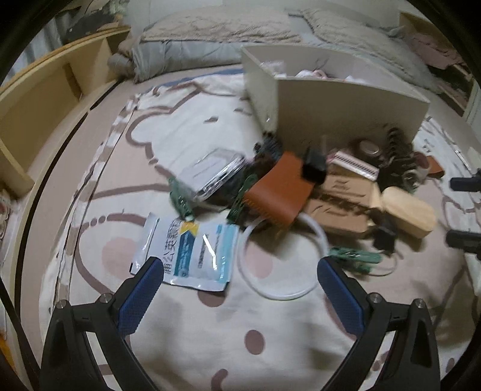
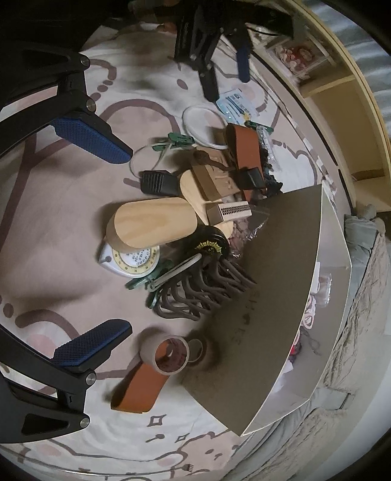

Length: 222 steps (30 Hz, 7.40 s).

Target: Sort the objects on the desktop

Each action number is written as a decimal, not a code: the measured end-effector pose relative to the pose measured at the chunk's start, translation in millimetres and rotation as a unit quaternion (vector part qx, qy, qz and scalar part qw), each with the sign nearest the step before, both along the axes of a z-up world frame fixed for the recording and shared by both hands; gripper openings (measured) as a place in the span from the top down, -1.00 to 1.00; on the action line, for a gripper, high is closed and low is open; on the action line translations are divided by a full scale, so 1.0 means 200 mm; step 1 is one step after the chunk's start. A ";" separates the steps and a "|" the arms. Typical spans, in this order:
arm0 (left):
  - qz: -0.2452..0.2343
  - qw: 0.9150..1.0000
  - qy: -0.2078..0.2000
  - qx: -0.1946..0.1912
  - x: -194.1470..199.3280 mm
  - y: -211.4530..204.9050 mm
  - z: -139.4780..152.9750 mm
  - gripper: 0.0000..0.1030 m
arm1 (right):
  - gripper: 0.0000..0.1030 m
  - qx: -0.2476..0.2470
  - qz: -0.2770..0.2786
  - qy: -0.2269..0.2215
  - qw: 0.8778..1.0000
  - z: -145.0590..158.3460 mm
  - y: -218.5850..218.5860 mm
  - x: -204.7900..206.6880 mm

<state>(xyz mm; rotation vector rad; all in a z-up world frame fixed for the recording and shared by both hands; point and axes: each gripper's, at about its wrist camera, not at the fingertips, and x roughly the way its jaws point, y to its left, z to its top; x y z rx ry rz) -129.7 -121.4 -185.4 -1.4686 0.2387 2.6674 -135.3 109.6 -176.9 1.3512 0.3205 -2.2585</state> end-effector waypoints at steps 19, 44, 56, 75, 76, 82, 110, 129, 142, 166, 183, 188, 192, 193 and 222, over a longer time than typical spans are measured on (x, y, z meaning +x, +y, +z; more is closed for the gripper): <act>0.037 0.998 -0.043 -0.040 -0.11 -0.06 -0.17 -0.99 | -0.31 0.041 0.024 -0.024 0.999 -0.15 -0.15 -0.05; -0.050 0.996 -0.069 -0.015 0.05 0.02 -0.23 -0.99 | 0.16 0.053 0.026 -0.039 0.997 -0.17 -0.11 0.07; -0.070 0.995 -0.065 0.006 0.18 0.05 -0.24 -0.99 | 0.16 0.041 0.019 -0.042 0.998 -0.15 -0.06 0.15; -0.092 0.992 -0.084 0.014 0.29 0.11 -0.25 -0.99 | 0.18 0.041 0.031 -0.069 0.996 -0.18 0.11 0.34; -0.093 0.992 -0.089 0.018 0.28 0.11 -0.24 -1.00 | 0.18 0.043 0.034 -0.070 0.996 -0.18 0.12 0.35; -0.100 0.990 -0.086 0.051 0.29 0.13 -0.18 -0.99 | 0.17 0.045 0.035 -0.071 0.996 -0.21 0.14 0.37; -0.147 0.985 -0.089 0.024 0.29 0.25 -0.28 -1.00 | -0.39 0.086 -0.105 -0.069 0.988 -0.26 0.48 0.13; -0.139 0.987 -0.073 0.030 0.30 0.24 -0.28 -1.00 | -1.00 0.008 -0.022 -0.037 0.999 -0.23 0.19 0.15; -0.143 0.987 -0.066 0.035 0.30 0.23 -0.26 -0.98 | -1.00 0.045 -0.047 -0.064 0.996 -0.29 0.15 0.10; -0.138 0.989 -0.051 0.031 0.32 0.24 -0.21 -0.65 | -0.73 0.047 -0.029 -0.040 0.998 -0.24 0.16 0.09; -0.119 0.992 -0.008 0.040 0.25 0.24 -0.07 -0.65 | -0.73 0.020 -0.028 -0.010 0.999 -0.09 0.17 0.07; -0.112 0.993 0.008 0.041 0.21 0.26 -0.01 -0.65 | -0.73 0.006 -0.035 0.007 0.999 -0.02 0.19 0.06; -0.109 0.993 0.023 0.043 0.19 0.27 0.04 -0.65 | -0.73 -0.002 -0.043 0.023 0.999 0.05 0.20 0.04; -0.109 0.993 0.028 0.044 0.19 0.28 0.06 -0.65 | -0.73 -0.003 -0.044 0.027 0.999 0.06 0.19 0.03; -0.038 0.984 0.156 0.082 -0.07 0.34 0.52 -0.65 | -0.73 -0.040 -0.094 0.140 0.985 0.49 0.21 -0.13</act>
